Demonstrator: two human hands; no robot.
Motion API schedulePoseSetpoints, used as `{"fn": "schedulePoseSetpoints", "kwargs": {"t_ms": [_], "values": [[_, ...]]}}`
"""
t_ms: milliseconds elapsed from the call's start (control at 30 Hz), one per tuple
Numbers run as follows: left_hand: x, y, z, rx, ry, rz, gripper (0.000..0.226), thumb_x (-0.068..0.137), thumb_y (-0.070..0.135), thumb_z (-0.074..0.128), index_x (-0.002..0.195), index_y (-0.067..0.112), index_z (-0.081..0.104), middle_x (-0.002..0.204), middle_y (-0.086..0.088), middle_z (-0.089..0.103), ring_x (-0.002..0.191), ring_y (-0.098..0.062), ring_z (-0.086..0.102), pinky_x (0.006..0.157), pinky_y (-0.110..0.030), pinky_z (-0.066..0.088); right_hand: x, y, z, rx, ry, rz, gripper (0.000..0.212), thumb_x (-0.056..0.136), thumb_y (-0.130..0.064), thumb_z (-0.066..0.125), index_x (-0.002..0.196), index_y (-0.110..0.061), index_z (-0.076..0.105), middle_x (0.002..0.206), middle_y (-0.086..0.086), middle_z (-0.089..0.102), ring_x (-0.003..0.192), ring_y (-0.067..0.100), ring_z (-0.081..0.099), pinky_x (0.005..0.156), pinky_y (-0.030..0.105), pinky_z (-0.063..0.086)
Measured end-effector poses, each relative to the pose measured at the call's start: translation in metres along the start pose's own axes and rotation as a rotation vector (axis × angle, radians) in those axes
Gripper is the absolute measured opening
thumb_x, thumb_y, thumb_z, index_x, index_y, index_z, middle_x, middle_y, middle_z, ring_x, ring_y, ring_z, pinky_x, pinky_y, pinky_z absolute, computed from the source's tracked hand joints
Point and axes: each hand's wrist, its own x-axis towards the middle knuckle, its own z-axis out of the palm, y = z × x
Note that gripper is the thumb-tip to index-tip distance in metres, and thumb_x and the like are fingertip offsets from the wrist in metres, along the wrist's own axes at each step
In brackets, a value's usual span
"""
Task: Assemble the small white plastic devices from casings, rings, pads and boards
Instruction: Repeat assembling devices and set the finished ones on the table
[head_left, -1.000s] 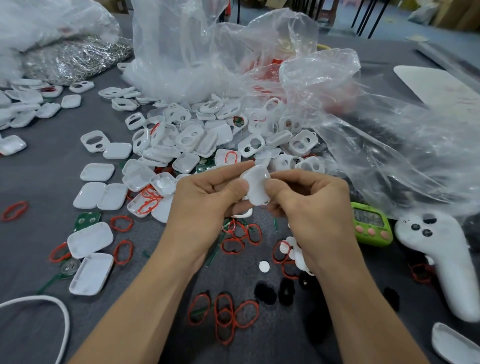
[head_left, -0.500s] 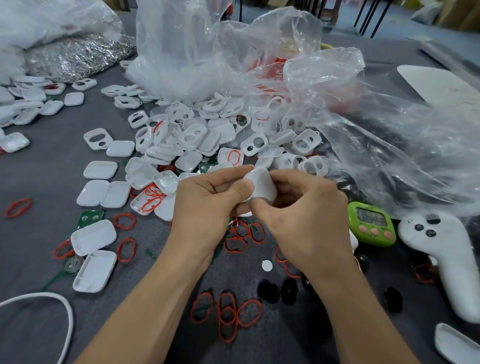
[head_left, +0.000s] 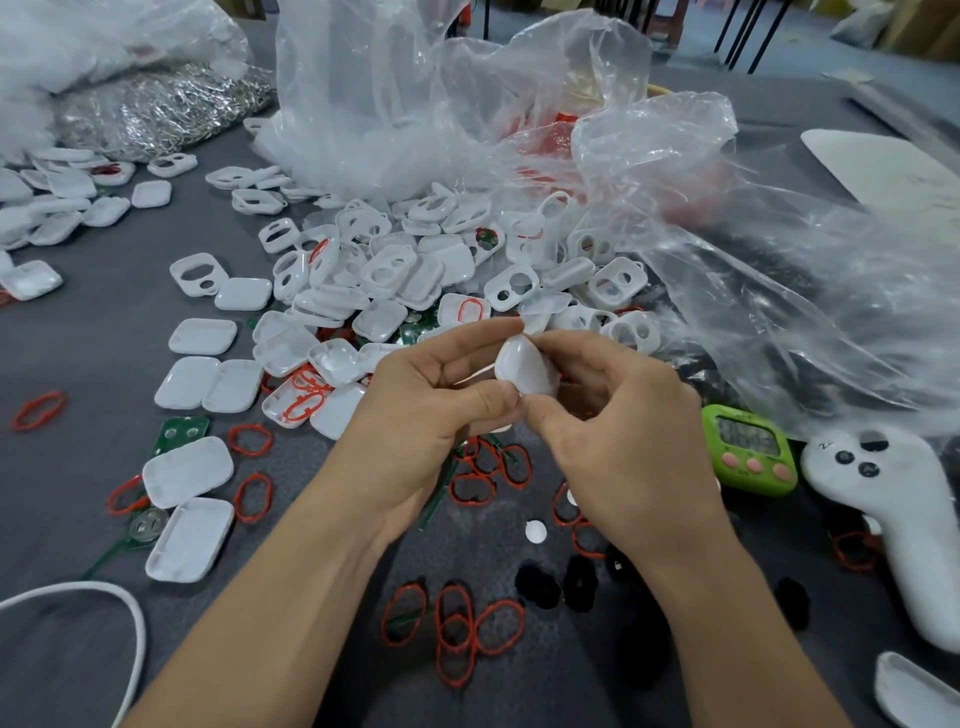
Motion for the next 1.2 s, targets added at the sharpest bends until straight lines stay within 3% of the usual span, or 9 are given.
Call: {"fn": "schedulePoseSetpoints", "kwargs": {"t_ms": [300,400,533,700,833,933,1067,1133,1200], "values": [[-0.001,-0.004,0.006,0.062,0.073,0.038,0.043,0.088,-0.018,0.059,0.117,0.011,0.072,0.108,-0.011,0.078,0.099,-0.024,0.074,0.086,-0.035,0.062,-0.005,-0.002,0.011,-0.053,0.166,0.023,0.036,0.076,-0.022,0.088,0.109,-0.031,0.079,0.093,-0.016,0.077,0.084,0.0,0.073,0.082,0.029,0.061],[-0.001,-0.006,0.008,0.103,0.089,0.061,0.044,0.09,-0.019,0.056,0.117,0.013,0.072,0.107,-0.01,0.079,0.099,-0.023,0.074,0.088,-0.033,0.06,-0.004,0.001,0.016,-0.007,0.184,0.069,0.039,0.074,-0.022,0.09,0.11,-0.031,0.079,0.093,-0.017,0.076,0.082,-0.002,0.073,0.082,0.026,0.061],[-0.002,-0.009,0.011,0.164,0.101,0.071,0.049,0.091,-0.021,0.053,0.113,0.018,0.073,0.105,-0.008,0.08,0.1,-0.021,0.075,0.089,-0.029,0.06,-0.002,0.006,0.014,0.081,0.151,0.111,0.038,0.069,-0.018,0.093,0.1,-0.035,0.08,0.081,-0.022,0.075,0.075,-0.003,0.072,0.069,0.015,0.058],[-0.003,-0.012,0.014,0.226,0.117,0.078,0.053,0.093,-0.018,0.052,0.114,0.026,0.074,0.108,-0.005,0.079,0.109,-0.023,0.073,0.098,-0.035,0.056,-0.001,0.005,0.012,0.152,0.12,0.106,0.041,0.067,-0.016,0.094,0.089,-0.045,0.074,0.08,-0.027,0.074,0.074,-0.002,0.072,0.067,0.01,0.054],[-0.005,-0.013,0.016,0.224,0.138,0.071,0.057,0.092,-0.02,0.051,0.106,0.028,0.076,0.102,-0.004,0.08,0.097,-0.018,0.076,0.086,-0.026,0.06,-0.002,0.008,0.014,0.103,0.139,0.116,0.039,0.065,-0.016,0.093,0.093,-0.039,0.08,0.078,-0.021,0.076,0.074,-0.001,0.072,0.07,0.016,0.056],[-0.005,-0.013,0.016,0.227,0.156,0.055,0.057,0.091,-0.021,0.05,0.103,0.028,0.077,0.101,-0.004,0.08,0.102,-0.025,0.076,0.089,-0.032,0.061,-0.003,0.009,0.018,0.011,0.154,0.122,0.033,0.064,-0.017,0.089,0.094,-0.031,0.082,0.074,-0.019,0.075,0.068,-0.001,0.069,0.065,0.012,0.053],[-0.005,-0.012,0.015,0.227,0.214,0.017,0.048,0.092,-0.018,0.054,0.104,0.023,0.077,0.1,-0.004,0.08,0.098,-0.025,0.077,0.084,-0.033,0.063,-0.001,0.006,0.018,-0.02,0.154,0.117,0.025,0.066,-0.021,0.087,0.084,-0.035,0.078,0.072,-0.026,0.072,0.066,-0.003,0.067,0.062,0.008,0.048],[-0.005,-0.011,0.016,0.242,0.288,0.005,0.033,0.092,-0.008,0.063,0.102,0.019,0.079,0.093,-0.006,0.081,0.092,-0.03,0.078,0.079,-0.034,0.064,0.001,0.006,0.018,0.009,0.157,0.126,0.022,0.067,-0.02,0.088,0.08,-0.034,0.076,0.072,-0.025,0.072,0.066,-0.002,0.068,0.06,0.011,0.051],[-0.006,-0.01,0.017,0.379,0.363,0.026,0.02,0.085,0.012,0.072,0.093,0.027,0.082,0.081,-0.001,0.08,0.081,-0.028,0.078,0.067,-0.034,0.064,0.003,0.005,0.019,0.032,0.168,0.13,0.022,0.068,-0.02,0.089,0.081,-0.032,0.075,0.073,-0.025,0.072,0.067,-0.003,0.07,0.06,0.011,0.051]]}}
